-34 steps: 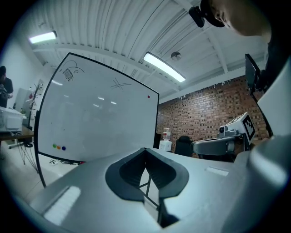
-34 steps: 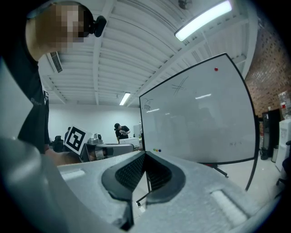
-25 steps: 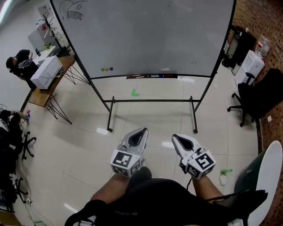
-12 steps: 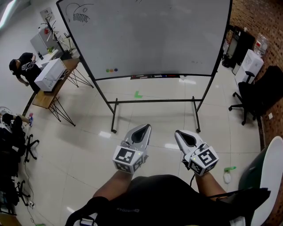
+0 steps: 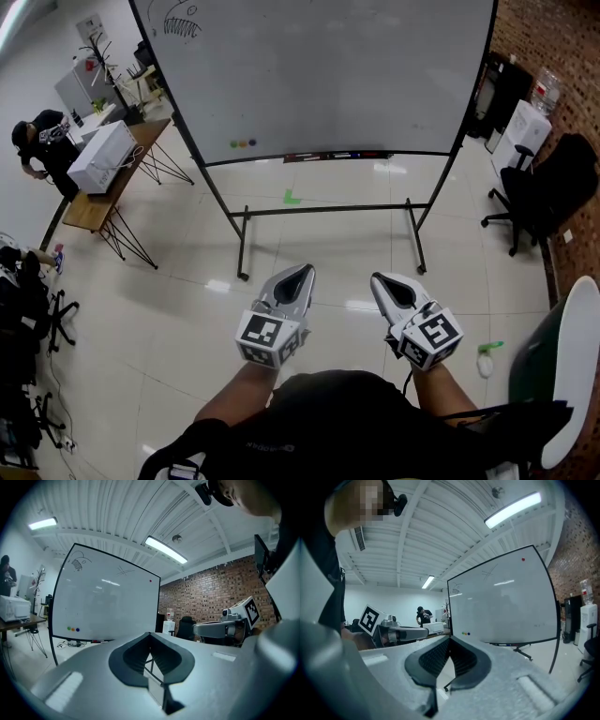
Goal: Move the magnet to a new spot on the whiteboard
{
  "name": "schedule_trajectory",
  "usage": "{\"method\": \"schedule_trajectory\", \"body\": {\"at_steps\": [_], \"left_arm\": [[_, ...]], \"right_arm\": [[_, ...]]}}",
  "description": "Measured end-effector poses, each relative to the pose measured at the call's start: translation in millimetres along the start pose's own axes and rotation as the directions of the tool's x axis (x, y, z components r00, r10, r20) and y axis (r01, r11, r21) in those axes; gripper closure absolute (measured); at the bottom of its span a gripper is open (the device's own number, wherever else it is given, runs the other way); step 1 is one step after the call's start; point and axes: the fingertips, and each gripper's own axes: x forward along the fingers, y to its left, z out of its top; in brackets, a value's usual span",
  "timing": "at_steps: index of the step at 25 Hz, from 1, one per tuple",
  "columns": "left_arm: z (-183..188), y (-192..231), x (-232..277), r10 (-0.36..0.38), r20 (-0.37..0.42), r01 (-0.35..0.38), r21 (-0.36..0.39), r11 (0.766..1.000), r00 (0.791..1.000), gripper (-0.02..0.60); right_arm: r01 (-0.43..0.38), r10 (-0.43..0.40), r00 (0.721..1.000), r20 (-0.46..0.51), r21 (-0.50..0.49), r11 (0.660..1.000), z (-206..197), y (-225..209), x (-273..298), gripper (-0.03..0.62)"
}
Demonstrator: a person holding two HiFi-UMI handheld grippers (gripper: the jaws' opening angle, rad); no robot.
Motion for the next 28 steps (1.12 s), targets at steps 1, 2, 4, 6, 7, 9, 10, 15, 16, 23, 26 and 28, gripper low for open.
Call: {"method": "schedule_trajectory", "body": {"at_steps": [1,2,4,6,7,9,10,15,16,23,26,28], "left_arm": [[0.6,1.8,-1.5,-0.005,0.002,0.005,-0.001,1.0,1.0,0.566],[0.8,3.5,-3.0,-0.008,0.004,0.008,-0.003,1.0,1.0,0.566],[0.6,6.7,-6.2,-0.011,0.007,0.011,-0.005,1.0,1.0,0.566],[2.7,10.5,-7.3,-0.008,0.018,0.008,-0.001,1.0,1.0,0.566],[4.1,12.1,-7.2,-0.007,0.023,0.007,-0.002,1.0,1.0,0.566],[6.6,12.7,-6.8,-0.012,0.021,0.012,-0.008,1.0,1.0,0.566],[6.2,12.9,-6.6,-0.016,0.018,0.016,-0.008,1.0,1.0,0.566],[4.4,16.9,-5.4,-0.022,0.017,0.022,-0.005,1.0,1.0,0.566],[4.1,18.5,-5.2,-0.022,0.016,0.022,-0.004,1.0,1.0,0.566],[10.1,19.0,-3.9,-0.035,0.017,0.035,0.0,0.999,0.999,0.566],[11.9,17.0,-3.0,-0.047,0.024,0.047,0.003,0.999,0.999,0.566],[11.8,16.5,-3.3,-0.049,0.025,0.049,0.001,0.999,0.998,0.566]], "right_arm": [[0.004,-0.004,1.0,-0.005,-0.001,1.0,-1.8,2.5,1.2,0.589],[0.007,-0.007,1.0,-0.011,0.001,1.0,-3.6,5.1,2.1,0.589],[0.01,-0.01,1.0,-0.018,0.003,1.0,-6.3,10.3,3.4,0.589],[0.011,-0.011,1.0,-0.02,-0.001,1.0,-7.1,12.3,5.6,0.589],[0.013,-0.013,1.0,-0.023,-0.003,1.0,-7.4,12.6,7.0,0.589],[0.015,-0.015,1.0,-0.026,-0.003,1.0,-7.5,13.6,9.8,0.589],[0.014,-0.014,1.0,-0.027,-0.002,1.0,-7.3,14.5,10.9,0.589],[0.017,-0.017,1.0,-0.025,-0.004,1.0,-7.6,15.4,13.8,0.589],[0.021,-0.021,0.999,-0.027,-0.003,1.0,-7.2,15.7,14.6,0.589],[0.015,-0.016,0.999,-0.039,-0.018,1.0,-7.9,17.9,17.5,0.589],[0.009,-0.01,0.999,-0.042,-0.033,0.999,-6.8,19.9,18.5,0.589],[0.009,-0.011,0.999,-0.044,-0.035,0.999,-7.6,20.5,19.4,0.589]]}}
